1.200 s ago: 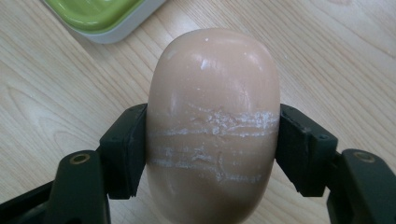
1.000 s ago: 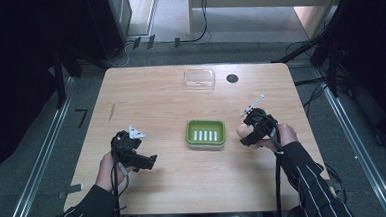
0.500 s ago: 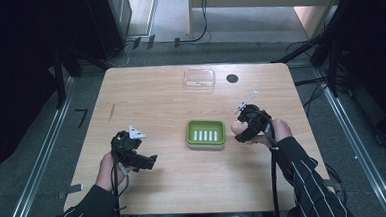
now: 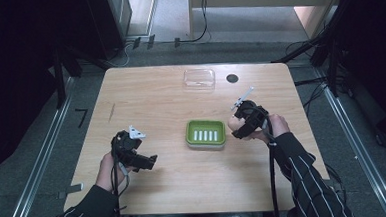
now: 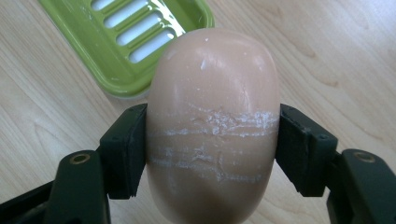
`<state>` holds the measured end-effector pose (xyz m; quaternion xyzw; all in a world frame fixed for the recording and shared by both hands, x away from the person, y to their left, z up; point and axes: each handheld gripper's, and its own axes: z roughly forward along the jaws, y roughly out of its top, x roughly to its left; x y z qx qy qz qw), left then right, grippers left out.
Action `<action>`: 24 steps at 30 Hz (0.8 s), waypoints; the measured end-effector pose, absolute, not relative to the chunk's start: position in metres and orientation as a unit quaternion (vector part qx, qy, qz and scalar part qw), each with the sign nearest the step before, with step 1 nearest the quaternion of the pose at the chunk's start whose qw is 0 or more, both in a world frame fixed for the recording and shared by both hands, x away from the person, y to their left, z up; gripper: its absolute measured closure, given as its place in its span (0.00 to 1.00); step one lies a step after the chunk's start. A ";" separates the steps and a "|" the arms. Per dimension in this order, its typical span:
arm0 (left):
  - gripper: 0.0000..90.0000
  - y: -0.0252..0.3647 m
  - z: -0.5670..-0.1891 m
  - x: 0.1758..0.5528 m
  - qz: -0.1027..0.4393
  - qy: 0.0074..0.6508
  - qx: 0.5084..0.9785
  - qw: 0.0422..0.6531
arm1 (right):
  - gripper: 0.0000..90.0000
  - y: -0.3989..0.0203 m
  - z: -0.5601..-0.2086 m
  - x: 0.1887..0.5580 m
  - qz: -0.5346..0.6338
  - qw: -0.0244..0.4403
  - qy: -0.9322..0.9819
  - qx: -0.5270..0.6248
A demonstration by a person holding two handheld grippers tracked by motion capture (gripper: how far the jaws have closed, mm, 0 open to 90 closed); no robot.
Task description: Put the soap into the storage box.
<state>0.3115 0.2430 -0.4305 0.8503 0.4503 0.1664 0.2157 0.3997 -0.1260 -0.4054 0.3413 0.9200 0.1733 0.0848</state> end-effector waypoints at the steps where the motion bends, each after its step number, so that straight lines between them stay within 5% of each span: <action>1: 0.00 0.243 -0.431 0.312 0.166 0.451 0.850 0.216 | 0.37 -0.125 -0.404 0.400 0.174 0.086 0.919 0.342; 24: 0.00 0.244 -0.430 0.312 0.167 0.451 0.850 0.215 | 0.37 -0.097 -0.392 0.410 0.187 0.098 0.936 0.283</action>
